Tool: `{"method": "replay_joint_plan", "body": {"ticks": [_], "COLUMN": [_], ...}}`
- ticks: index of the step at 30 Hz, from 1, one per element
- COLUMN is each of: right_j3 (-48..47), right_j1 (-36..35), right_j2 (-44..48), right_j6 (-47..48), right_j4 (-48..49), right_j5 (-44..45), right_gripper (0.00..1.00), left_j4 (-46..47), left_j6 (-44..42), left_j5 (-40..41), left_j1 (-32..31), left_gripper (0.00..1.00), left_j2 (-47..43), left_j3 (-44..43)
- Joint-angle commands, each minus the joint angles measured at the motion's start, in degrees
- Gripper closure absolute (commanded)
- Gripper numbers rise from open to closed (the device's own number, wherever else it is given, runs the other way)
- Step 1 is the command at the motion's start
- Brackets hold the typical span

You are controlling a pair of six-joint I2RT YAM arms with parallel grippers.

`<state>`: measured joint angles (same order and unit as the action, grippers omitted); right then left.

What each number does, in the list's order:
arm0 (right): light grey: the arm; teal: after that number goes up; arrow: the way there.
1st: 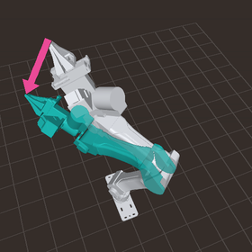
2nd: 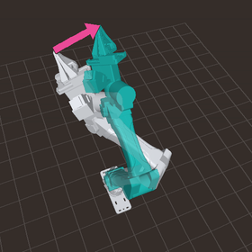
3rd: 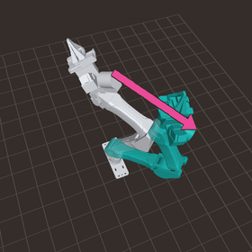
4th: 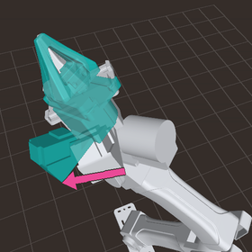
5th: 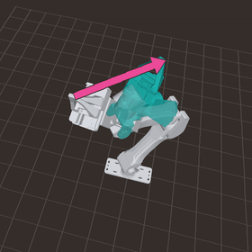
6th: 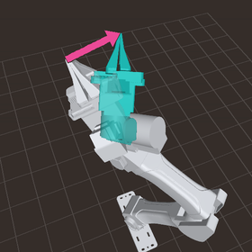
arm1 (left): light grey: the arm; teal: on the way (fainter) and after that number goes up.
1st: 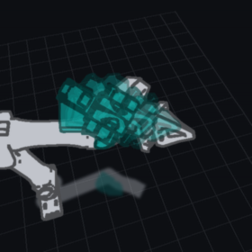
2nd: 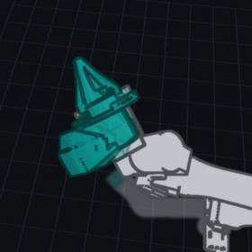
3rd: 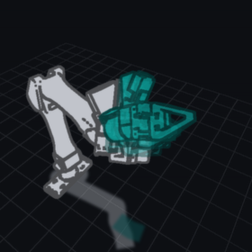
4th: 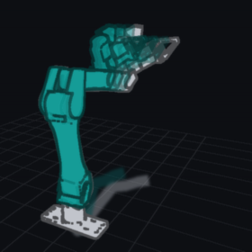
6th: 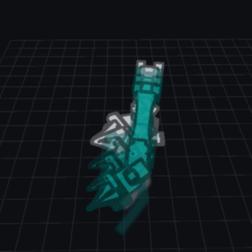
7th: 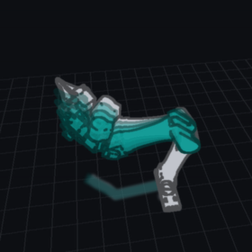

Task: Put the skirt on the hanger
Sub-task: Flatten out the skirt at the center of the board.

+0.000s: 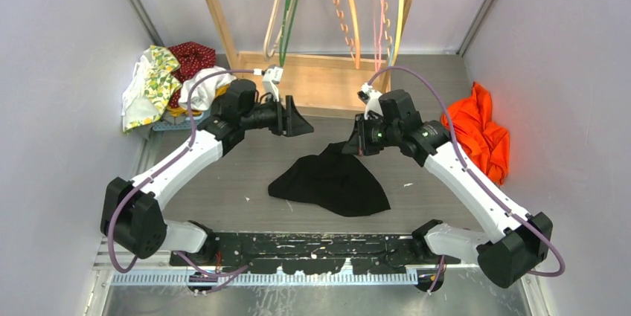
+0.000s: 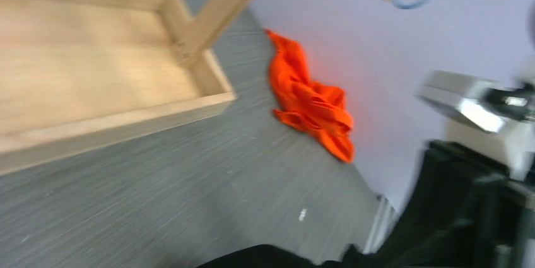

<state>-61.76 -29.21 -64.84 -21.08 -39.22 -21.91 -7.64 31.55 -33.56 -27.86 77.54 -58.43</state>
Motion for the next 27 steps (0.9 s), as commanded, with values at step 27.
{"method": "replay_joint_plan", "body": {"ticks": [27], "right_j3": [-8.89], "right_j1": [-1.29], "right_j2": [-4.46], "right_j6": [-0.03], "right_j4": [2.35], "right_j5": [-8.66], "right_gripper": [0.99], "left_j4": [21.31], "left_j6": [-18.29], "left_j5": [-11.24], "left_j1": [-7.39], "left_gripper": [0.45], "left_j2": [5.83], "left_j3": [2.63]}}
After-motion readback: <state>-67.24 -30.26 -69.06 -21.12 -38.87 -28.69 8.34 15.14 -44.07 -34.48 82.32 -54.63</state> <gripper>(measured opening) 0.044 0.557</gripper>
